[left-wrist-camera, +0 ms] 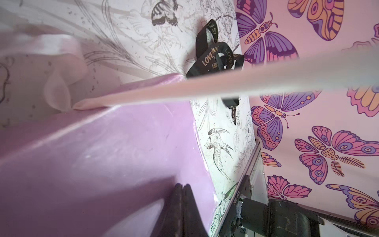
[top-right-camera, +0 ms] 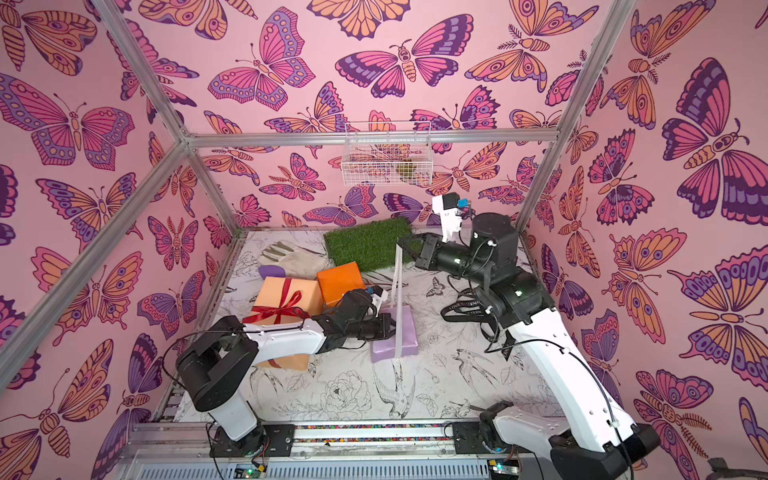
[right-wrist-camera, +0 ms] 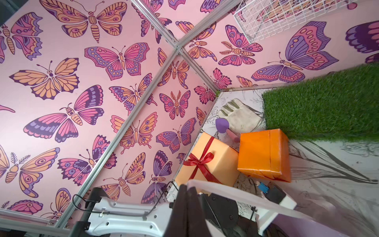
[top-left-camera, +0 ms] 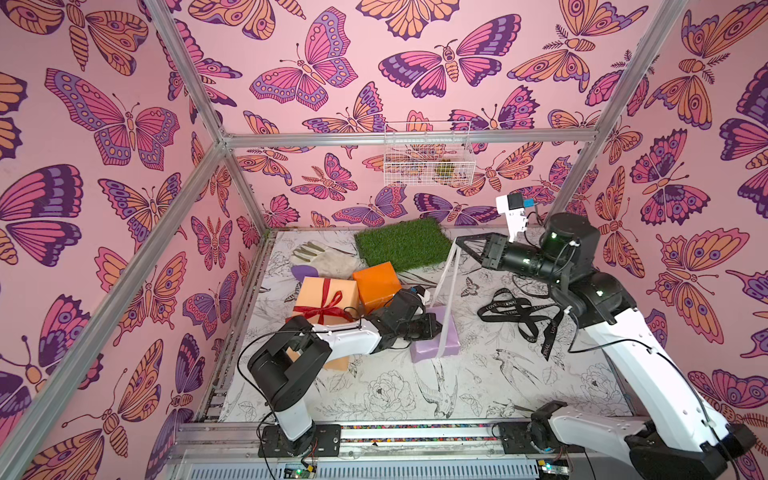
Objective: Untie the ribbon bows on the gift boxes
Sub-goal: Pull the ribbon from the gift box.
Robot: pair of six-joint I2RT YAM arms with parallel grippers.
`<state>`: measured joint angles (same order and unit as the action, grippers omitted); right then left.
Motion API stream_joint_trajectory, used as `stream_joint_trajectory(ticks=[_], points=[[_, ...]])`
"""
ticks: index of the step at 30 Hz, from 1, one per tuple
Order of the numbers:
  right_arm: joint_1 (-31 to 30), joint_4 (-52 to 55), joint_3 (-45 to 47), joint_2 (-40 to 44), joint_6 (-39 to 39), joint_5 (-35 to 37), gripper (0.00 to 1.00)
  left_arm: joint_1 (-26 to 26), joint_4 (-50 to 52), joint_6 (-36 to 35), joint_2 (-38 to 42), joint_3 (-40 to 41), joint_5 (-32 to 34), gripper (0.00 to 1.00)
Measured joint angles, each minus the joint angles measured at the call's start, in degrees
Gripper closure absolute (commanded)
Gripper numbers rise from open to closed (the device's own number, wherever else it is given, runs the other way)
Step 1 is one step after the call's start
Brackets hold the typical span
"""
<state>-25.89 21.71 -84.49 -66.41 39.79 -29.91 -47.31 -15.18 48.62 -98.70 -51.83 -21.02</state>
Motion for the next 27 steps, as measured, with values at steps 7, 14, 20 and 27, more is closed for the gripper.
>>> stream_joint_trajectory(ticks=[7,14,20,27], points=[[0.22,-2.51,1.55,-0.13,-2.19,-0.61,1.0,1.05,1.57,-0.37,-0.52,-0.76,-2.64,0.66],[0.26,-4.28,9.57,0.13,-2.6,-1.07,1.0,5.27,11.87,-2.67,4.72,-1.64,-5.55,0.56],[0.26,-4.35,10.54,0.11,-2.73,-1.07,1.0,8.72,18.56,-6.49,15.76,1.97,-2.47,0.42],[-1.27,-3.74,10.49,-0.63,-3.8,-0.57,1.0,2.95,19.32,-17.86,28.85,2.1,5.46,0.0]])
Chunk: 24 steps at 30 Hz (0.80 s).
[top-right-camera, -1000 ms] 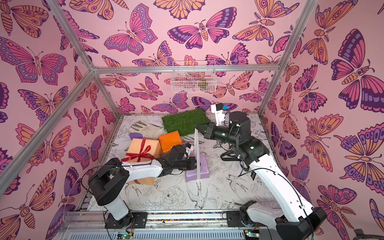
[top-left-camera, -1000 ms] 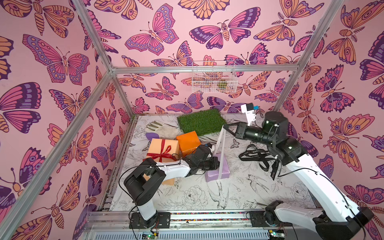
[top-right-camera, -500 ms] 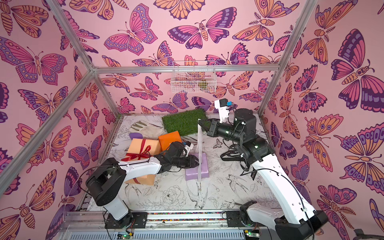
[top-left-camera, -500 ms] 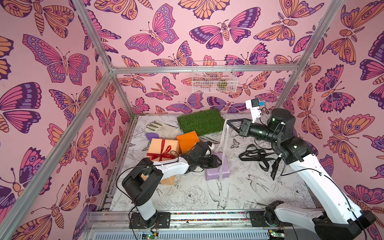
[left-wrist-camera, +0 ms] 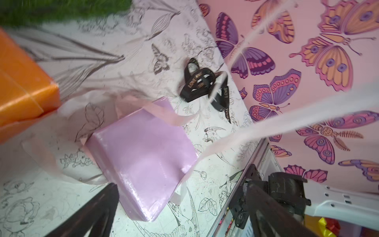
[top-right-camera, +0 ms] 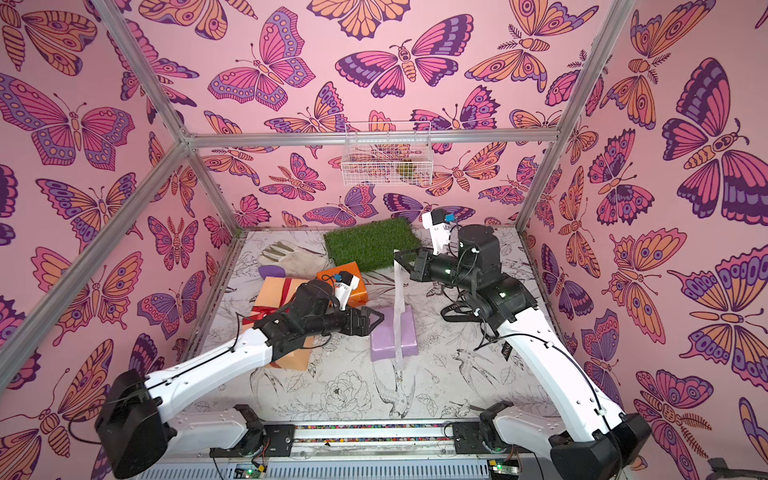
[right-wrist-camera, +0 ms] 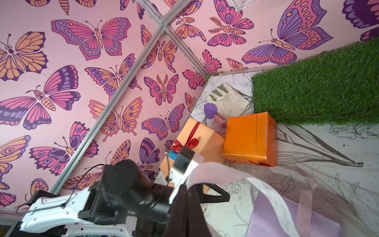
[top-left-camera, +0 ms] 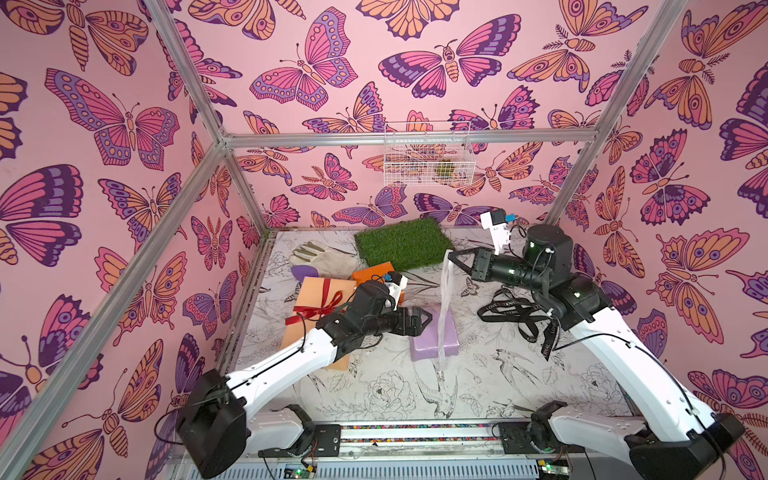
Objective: Untie the ribbon bows on the gift boxes
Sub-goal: Pull the ribbon from the gift box.
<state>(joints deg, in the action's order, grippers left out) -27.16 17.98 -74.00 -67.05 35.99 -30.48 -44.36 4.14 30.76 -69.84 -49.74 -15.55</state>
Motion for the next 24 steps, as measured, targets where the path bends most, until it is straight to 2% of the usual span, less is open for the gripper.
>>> stream_joint_trajectory(ticks=[5,13,18,21,24], points=[[-2.01,1.53,0.0,-1.68,-0.07,0.28,1.0,-1.31,-4.24,-6.47,0.63,-2.45,2.08,0.0],[-3.37,3.61,0.0,-1.05,0.0,-0.7,1.0,-1.03,-10.62,-13.86,-6.75,-6.91,5.05,0.0],[-3.37,5.88,0.0,1.95,-0.04,-1.62,1.0,1.77,-16.26,-15.69,-9.07,-6.73,1.66,0.16],[-3.37,6.62,0.0,3.43,-0.04,-2.34,1.0,4.94,-20.52,-15.54,-10.51,-6.67,-2.69,0.29],[-3.37,7.06,0.0,3.82,-0.04,-2.84,1.0,6.78,-23.65,-15.02,-12.44,-6.67,-6.51,0.33]])
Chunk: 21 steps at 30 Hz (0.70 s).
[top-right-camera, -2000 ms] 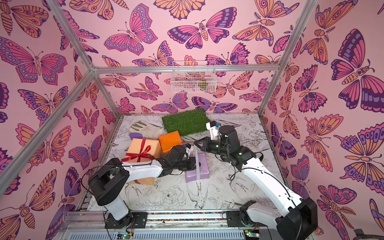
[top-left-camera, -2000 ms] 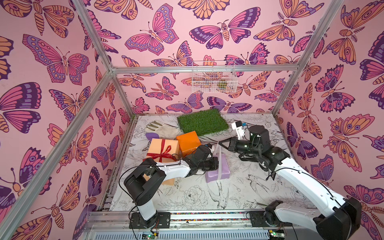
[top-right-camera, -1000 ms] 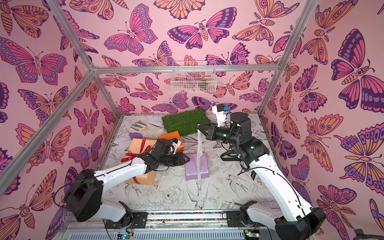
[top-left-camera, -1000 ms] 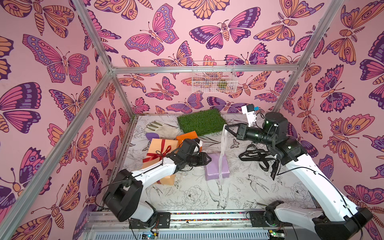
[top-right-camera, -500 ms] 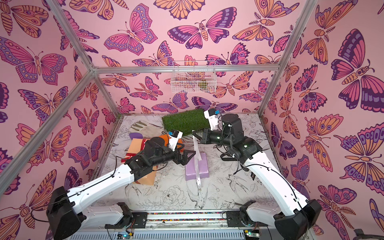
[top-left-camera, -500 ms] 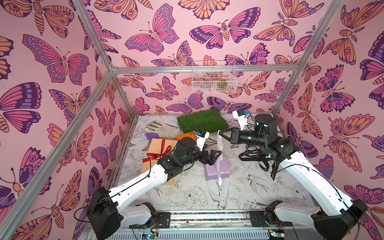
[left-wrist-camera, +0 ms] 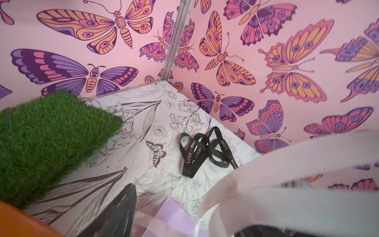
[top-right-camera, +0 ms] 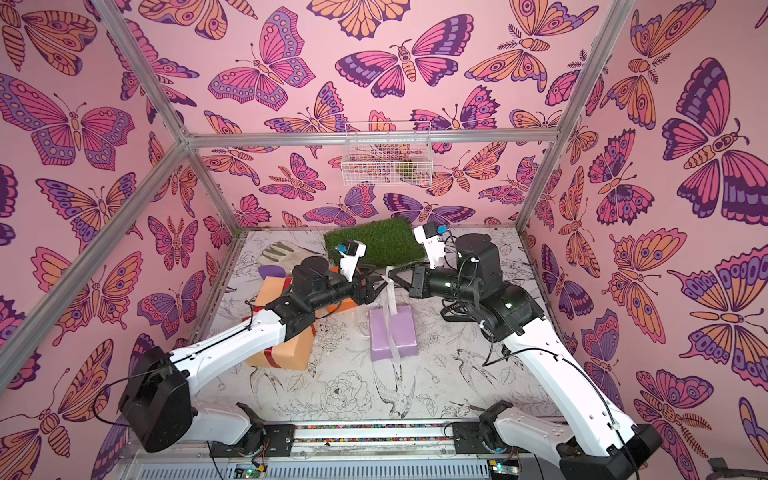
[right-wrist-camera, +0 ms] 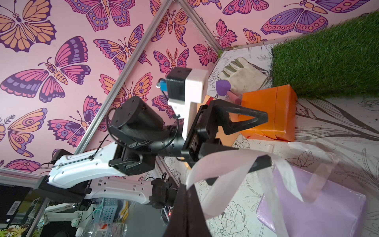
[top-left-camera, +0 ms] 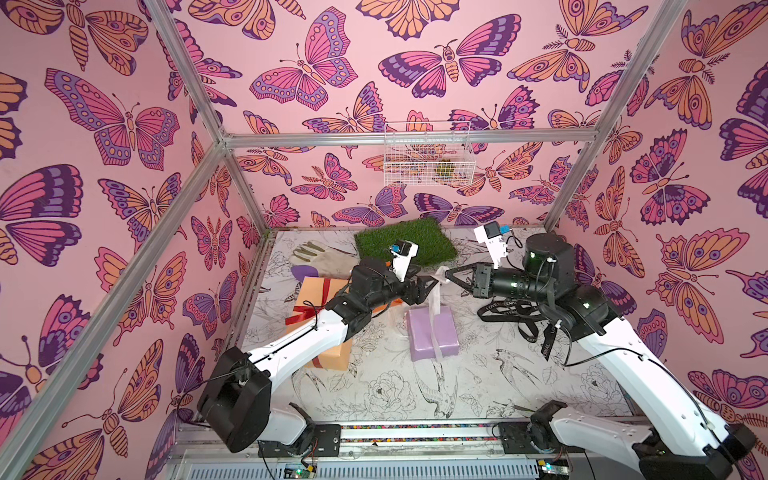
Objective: Untie the ribbon bows on the gift boxes
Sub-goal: Pull the ribbon from the gift box.
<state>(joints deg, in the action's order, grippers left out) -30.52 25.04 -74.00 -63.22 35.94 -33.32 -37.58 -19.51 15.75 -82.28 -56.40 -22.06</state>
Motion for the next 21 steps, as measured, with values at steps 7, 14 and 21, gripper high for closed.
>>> stream_joint_trajectory(ticks=[7,14,21], points=[[0.09,0.07,0.0,-0.33,0.02,-0.26,1.0,0.07,-4.11,2.71,-5.92,-0.28,-9.77,0.58],[2.03,0.07,0.0,-0.52,-0.02,-0.68,1.0,0.11,-4.63,4.98,-7.87,-1.09,-13.55,1.0],[10.88,-2.8,1.99,-0.83,1.29,2.16,1.0,-0.04,-4.46,9.86,-4.7,3.17,-13.79,1.0]])
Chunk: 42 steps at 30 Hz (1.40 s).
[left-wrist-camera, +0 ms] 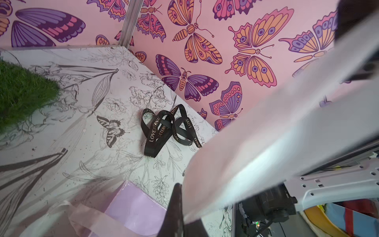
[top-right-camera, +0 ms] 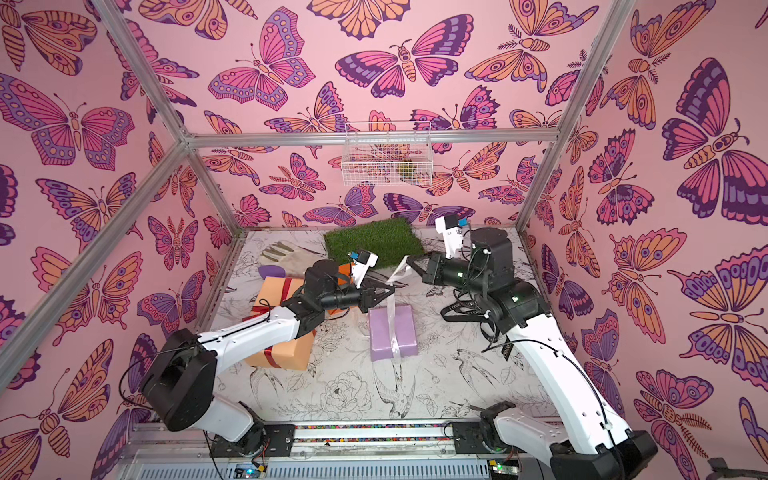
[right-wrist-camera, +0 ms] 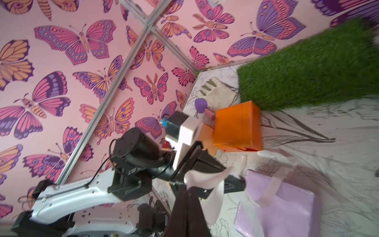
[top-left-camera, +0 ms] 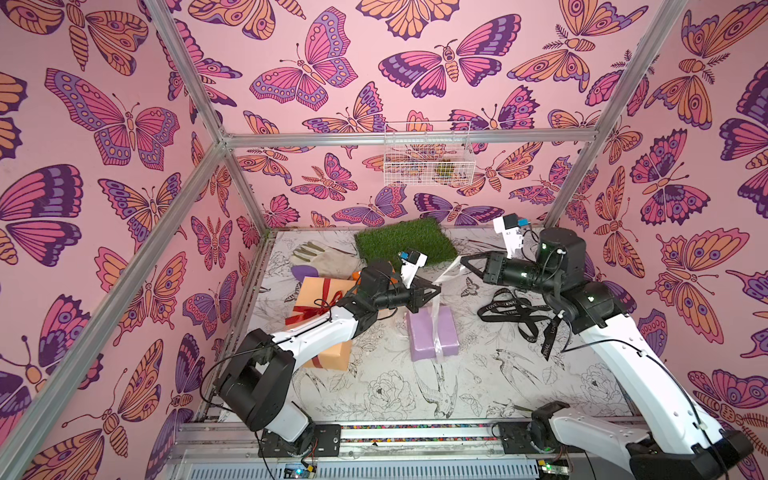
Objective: Untie the ribbon bows on the gift boxes
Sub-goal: Pull the ribbon from the gift box.
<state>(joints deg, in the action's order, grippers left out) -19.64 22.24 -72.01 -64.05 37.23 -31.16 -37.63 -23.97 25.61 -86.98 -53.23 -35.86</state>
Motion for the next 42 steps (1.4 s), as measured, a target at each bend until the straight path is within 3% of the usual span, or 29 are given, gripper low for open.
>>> stream_joint_trajectory(ticks=[4,5,6,7,8,15,17,19,20,22,27,34,37,42], points=[[3.26,-3.56,3.61,-3.74,1.18,4.02,1.0,-0.79,2.89,3.72,3.85,1.84,1.25,1.0],[3.56,-4.11,4.24,-5.05,1.14,5.05,0.91,-0.92,3.56,4.46,4.59,1.88,1.36,1.0],[3.8,-4.39,4.79,-6.64,0.81,5.92,0.62,-1.03,4.24,5.42,5.49,1.86,1.53,1.0],[3.91,-4.39,5.09,-8.44,0.39,6.67,0.09,-1.07,4.87,6.23,6.23,1.84,1.6,1.0],[3.91,-4.39,5.31,-9.9,-0.33,7.17,0.0,-1.07,5.81,6.91,6.8,1.66,1.68,1.0],[3.91,-5.38,13.11,-11.8,-7.43,3.69,0.01,-1.01,15.74,12.79,5.7,-6.01,7.63,1.0],[3.91,-5.66,16.63,-10.03,-9.29,1.57,0.11,-0.96,17.22,14.38,4.61,-8.02,8.85,1.0],[3.91,-6.67,20.15,-7.56,-11.72,-1.14,0.36,-0.96,18.69,15.74,3.17,-9.88,9.55,1.0],[3.91,-7.82,21.73,-6.34,-12.79,-2.69,0.41,-0.96,19.26,16.28,2.45,-10.64,9.88,1.0],[3.78,-11.85,25.29,-3.8,-14.56,-6.19,0.42,-0.96,19.98,17.49,1.03,-11.89,10.23,1.0],[2.43,-21.86,29.9,-2.43,-19.78,-11.3,0.32,-1.07,22.08,19.26,0.09,-13.05,10.38,1.0],[0.15,-33.9,30.16,-7.72,-26.38,-16.74,0.38,-1.77,23.45,20.11,0.11,-13.16,10.43,1.0],[-1.9,-36.52,30.16,-10.84,-29.16,-18.03,0.44,-1.81,24.33,20.09,0.17,-13.16,10.49,1.0],[-3.98,-39.15,30.16,-14.21,-31.76,-18.53,0.47,-1.81,25.42,20.04,0.17,-13.18,10.6,1.0]])
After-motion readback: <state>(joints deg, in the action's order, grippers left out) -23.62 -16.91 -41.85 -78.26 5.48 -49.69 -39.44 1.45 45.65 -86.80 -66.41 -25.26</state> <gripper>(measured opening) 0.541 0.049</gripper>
